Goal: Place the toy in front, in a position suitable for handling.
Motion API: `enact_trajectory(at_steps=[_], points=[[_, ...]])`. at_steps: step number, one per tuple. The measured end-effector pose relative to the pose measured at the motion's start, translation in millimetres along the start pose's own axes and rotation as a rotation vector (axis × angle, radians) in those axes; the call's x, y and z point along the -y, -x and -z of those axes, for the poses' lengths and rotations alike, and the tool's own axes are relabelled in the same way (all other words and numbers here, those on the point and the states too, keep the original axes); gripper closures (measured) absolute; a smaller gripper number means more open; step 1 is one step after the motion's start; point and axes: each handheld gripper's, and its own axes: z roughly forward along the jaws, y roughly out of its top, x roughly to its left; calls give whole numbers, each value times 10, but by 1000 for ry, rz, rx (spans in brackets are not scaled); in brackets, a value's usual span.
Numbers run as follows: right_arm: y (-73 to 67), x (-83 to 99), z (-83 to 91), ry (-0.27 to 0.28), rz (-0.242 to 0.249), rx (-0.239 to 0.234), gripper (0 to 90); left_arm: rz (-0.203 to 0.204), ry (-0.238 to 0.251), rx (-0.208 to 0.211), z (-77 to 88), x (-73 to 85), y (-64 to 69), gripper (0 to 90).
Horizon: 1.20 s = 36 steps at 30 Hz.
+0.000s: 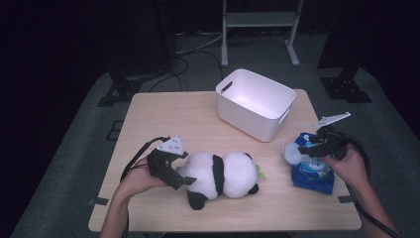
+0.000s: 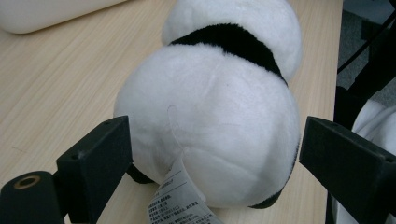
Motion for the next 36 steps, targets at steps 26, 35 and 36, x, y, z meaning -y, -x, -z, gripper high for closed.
enact_trajectory(at_steps=[26, 35, 36], points=[[65, 211, -136, -137, -14, 18, 779, 19, -10, 12, -16, 115, -45, 82], [108, 235, 9, -65, -56, -21, 789, 22, -1, 18, -5, 125, -49, 82], [108, 233, 24, -58, -58, -23, 789, 23, 0, 17, -4, 127, -51, 82]])
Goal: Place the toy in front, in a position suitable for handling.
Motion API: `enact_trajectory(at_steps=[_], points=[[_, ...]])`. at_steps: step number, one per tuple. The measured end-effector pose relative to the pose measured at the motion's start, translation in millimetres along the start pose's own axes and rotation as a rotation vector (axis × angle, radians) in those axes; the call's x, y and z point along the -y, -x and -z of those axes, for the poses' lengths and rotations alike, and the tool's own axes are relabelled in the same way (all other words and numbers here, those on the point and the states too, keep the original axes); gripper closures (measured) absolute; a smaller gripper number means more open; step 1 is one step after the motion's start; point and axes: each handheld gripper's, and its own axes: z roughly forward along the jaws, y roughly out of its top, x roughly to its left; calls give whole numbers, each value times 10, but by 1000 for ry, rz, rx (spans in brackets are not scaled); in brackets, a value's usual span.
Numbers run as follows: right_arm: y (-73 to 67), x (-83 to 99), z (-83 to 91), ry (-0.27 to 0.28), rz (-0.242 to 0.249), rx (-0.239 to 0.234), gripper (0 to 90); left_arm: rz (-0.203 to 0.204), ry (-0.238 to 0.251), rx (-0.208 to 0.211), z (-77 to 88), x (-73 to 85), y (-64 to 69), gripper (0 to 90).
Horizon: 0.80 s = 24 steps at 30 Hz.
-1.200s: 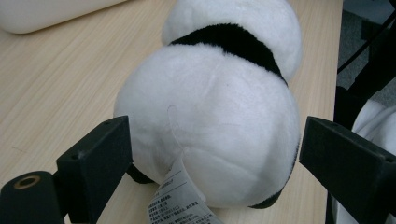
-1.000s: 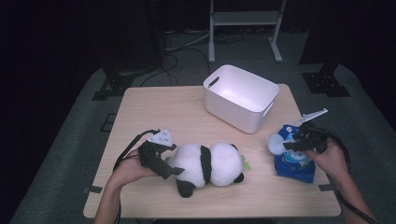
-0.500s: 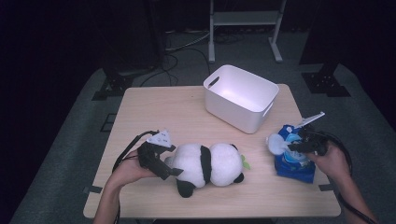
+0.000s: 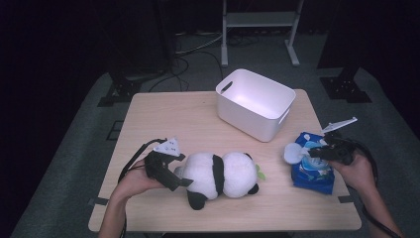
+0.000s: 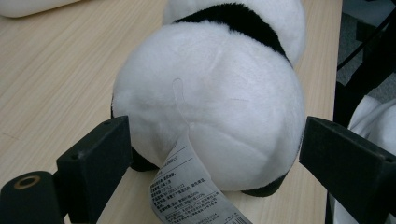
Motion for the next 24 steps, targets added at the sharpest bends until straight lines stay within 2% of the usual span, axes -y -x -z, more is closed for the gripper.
enact_trajectory(at_steps=[9, 18, 24], points=[[24, 18, 104, 57, -36, -36, 791, 6, -2, 5, -15, 17, -8, 82], [6, 10, 163, 72, -28, -41, 795, 0, 3, 6, -3, 12, -13, 82], [39, 27, 220, 108, -41, -58, 798, 8, 5, 6, -1, 26, -21, 81]])
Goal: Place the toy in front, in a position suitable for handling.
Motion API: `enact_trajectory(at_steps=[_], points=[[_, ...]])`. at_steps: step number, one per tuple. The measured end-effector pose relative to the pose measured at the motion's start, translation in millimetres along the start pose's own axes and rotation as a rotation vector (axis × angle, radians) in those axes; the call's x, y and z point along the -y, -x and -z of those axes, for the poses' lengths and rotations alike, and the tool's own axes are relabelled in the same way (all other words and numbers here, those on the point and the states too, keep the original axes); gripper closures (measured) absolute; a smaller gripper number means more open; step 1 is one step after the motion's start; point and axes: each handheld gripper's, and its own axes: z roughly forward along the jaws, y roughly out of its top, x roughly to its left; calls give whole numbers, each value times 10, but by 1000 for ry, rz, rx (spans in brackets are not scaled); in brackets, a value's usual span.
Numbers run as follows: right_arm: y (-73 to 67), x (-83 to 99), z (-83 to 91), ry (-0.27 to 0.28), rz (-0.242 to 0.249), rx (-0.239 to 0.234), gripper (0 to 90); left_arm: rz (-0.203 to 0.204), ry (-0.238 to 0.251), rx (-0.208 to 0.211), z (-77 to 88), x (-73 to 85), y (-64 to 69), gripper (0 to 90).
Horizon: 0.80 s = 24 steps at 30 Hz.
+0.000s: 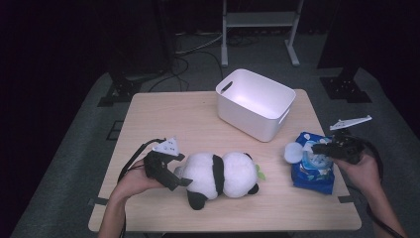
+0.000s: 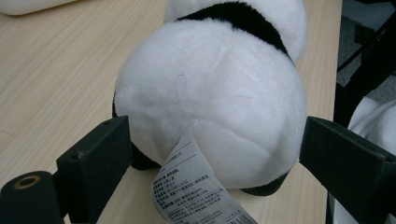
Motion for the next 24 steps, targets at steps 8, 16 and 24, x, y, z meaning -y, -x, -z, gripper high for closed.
enact_trajectory(at_steps=[8, 16, 24], points=[[-13, -40, 80, 26, 2, 1, 799, 0, -4, 0, -3, 13, -5, 82], [-21, -116, 256, 90, -3, -2, 803, 8, 1, 2, -6, 22, -9, 81], [-132, -250, 372, 111, 31, -5, 803, 2, -5, 6, -16, 32, -16, 82]])
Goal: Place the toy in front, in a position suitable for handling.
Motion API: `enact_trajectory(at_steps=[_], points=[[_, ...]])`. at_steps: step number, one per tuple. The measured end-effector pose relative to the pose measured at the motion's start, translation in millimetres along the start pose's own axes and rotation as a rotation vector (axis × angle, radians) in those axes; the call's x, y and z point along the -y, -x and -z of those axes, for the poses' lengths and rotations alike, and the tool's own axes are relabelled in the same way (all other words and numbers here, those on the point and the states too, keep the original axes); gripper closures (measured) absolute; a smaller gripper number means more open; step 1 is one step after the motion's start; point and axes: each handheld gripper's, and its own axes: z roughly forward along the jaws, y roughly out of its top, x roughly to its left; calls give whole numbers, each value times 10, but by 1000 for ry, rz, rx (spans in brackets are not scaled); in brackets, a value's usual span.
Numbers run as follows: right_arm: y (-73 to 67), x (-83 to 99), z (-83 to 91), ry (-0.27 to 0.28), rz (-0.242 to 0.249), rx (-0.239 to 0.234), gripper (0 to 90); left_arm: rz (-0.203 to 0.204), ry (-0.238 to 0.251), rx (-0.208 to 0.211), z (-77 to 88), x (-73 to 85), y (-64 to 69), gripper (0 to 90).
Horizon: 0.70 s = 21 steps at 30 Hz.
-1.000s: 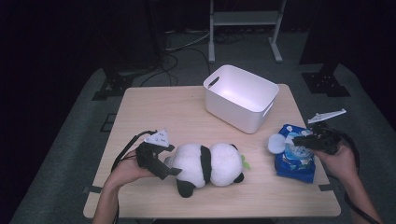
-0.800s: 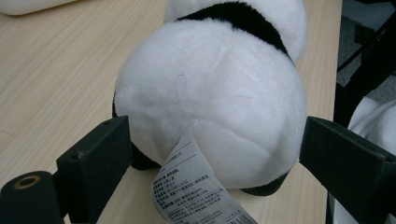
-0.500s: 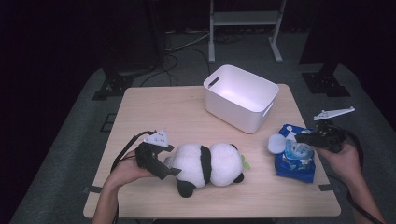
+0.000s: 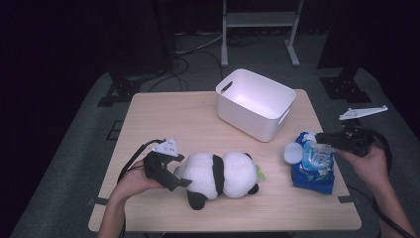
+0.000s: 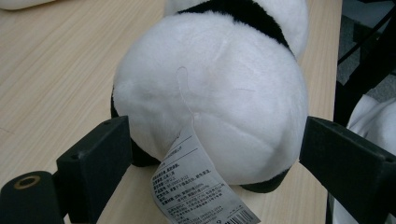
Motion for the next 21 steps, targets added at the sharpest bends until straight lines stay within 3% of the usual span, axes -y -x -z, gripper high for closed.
enact_trajectory(at_steps=[9, 21], points=[[-438, -264, -98, -21, 122, -85, 802, 14, -14, 5, -48, 34, -24, 82], [-1239, -428, -630, -106, 307, -274, 800, 49, -6, 55, -142, 106, -100, 83]])
